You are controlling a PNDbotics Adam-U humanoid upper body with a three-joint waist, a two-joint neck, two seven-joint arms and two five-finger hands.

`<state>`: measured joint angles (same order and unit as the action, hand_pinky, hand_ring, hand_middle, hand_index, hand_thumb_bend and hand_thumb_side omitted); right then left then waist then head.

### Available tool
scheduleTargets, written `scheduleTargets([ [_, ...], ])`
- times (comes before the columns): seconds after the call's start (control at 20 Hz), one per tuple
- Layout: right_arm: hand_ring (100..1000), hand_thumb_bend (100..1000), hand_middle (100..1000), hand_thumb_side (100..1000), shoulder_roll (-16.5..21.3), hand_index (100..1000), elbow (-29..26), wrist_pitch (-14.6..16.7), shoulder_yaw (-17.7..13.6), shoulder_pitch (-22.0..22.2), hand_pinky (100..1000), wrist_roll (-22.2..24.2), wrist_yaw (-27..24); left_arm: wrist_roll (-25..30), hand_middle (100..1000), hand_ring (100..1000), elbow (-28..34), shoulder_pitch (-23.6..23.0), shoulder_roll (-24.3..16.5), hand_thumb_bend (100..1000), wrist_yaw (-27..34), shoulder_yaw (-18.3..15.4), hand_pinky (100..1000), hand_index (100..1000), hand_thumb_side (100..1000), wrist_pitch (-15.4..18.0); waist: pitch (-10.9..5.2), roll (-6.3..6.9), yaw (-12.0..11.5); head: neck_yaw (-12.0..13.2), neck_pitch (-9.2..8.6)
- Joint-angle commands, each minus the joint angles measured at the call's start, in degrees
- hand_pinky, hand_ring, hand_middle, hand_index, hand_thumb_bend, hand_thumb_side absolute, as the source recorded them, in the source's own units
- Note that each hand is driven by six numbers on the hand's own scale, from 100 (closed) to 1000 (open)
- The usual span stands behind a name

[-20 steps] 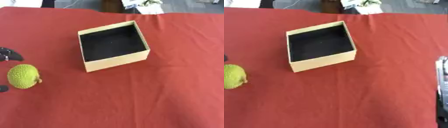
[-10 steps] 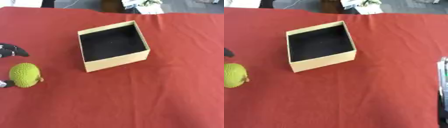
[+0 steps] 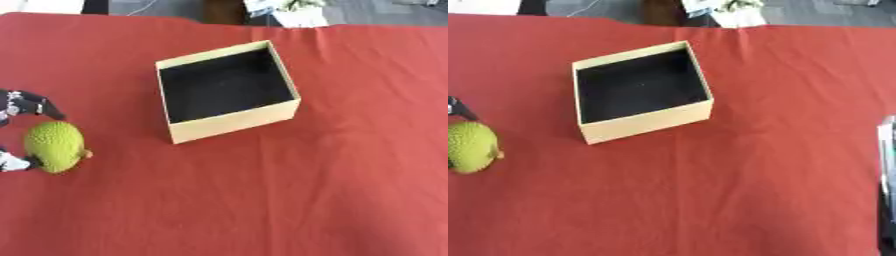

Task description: Pick up objects on the table and place them in the box.

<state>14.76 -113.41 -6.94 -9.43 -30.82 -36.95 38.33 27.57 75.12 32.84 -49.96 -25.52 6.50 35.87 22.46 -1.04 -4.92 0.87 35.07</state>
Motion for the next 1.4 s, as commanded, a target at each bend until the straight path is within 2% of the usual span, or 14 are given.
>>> scheduleTargets([
  [0.05,880,100,535,583,0.47,513,-1.18,0.17,0.11,-0.78,731,0.05,-0.30,9.47,602,602,1.31,0.74,-1.56,338,2.92,-0.89,581,757,100,7.64,-1.08,0.23,-0.06,0.18,-0.64],
  [0.1,880,100,535,588,0.51,513,-1.18,0.15,0.11,-0.75,731,0.06,-0.31,9.11,588,572,1.88,0.69,-1.66,378,3.40,-1.25,555,743,100,7.47,-1.09,0.24,-0.11,0.15,-0.60],
  [0.3,880,100,535,587,0.65,513,-1.18,0.11,0.07,-0.69,731,0.07,-0.33,6.48,521,479,4.27,0.07,-2.14,319,4.26,-2.24,462,672,100,6.53,-1.09,0.29,-0.24,0.04,-0.45],
  [0.75,880,100,535,586,1.19,514,-1.18,-0.03,-0.06,-0.66,732,0.02,-0.27,-3.37,474,394,10.71,-2.49,-4.59,226,1.98,-4.85,390,581,100,5.96,-0.95,0.48,-0.69,-0.56,-0.34],
  [1.05,875,100,535,584,2.28,515,-1.18,-0.36,0.04,-1.22,734,0.51,0.05,-8.83,471,387,12.80,-1.40,-8.28,178,6.67,-6.37,389,581,100,10.93,-0.90,0.57,-1.12,-0.56,0.71],
  [1.25,873,100,536,583,2.65,515,-1.18,-0.51,0.17,-1.54,735,0.96,0.31,-8.97,476,391,11.32,2.04,-8.70,165,9.52,-6.09,395,583,100,14.49,-1.01,0.56,-1.19,-0.76,1.01],
  [1.4,873,100,536,583,2.69,515,-1.18,-0.58,0.27,-1.56,735,1.12,0.20,-8.28,475,439,10.24,5.25,-7.85,154,10.52,-5.47,396,584,100,15.82,-1.03,0.53,-1.11,-1.01,1.16],
])
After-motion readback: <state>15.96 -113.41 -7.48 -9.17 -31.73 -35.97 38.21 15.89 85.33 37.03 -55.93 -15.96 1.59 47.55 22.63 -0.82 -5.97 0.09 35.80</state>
